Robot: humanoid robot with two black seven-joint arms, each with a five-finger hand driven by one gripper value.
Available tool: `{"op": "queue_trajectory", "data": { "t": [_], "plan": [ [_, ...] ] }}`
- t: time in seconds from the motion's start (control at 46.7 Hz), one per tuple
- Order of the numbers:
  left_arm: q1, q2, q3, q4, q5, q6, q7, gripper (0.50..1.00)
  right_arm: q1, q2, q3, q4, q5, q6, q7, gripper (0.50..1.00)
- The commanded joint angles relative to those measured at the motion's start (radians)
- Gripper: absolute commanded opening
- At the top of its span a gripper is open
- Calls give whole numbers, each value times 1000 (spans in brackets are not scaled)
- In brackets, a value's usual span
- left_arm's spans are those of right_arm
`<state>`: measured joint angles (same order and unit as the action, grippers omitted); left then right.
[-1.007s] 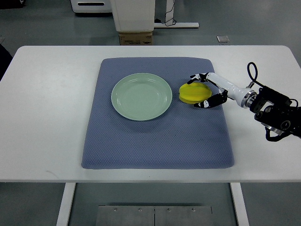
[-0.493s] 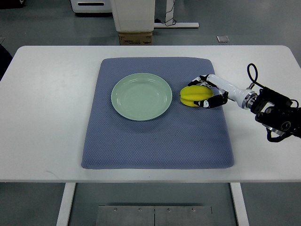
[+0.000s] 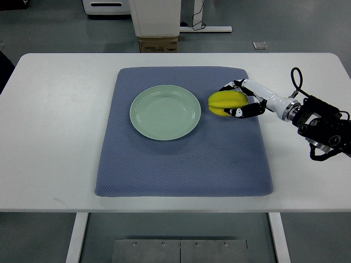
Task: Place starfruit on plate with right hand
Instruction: 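Close the right hand fingers around the starfruit, then lift the starfruit up off the mat with the right hand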
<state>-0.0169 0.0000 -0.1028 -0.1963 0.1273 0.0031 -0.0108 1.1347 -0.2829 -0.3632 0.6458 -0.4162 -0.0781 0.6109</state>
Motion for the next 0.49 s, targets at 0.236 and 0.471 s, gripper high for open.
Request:
{"op": "queue_trajectory", "data": {
  "t": [0.236, 0.471],
  "plan": [
    [0, 0, 0, 0, 0, 0, 0, 1000, 25, -61, 121, 2, 48, 95, 0, 500],
    [0, 0, 0, 0, 0, 0, 0, 1000, 60, -70, 188, 5, 50, 159, 0, 500]
  ]
}}
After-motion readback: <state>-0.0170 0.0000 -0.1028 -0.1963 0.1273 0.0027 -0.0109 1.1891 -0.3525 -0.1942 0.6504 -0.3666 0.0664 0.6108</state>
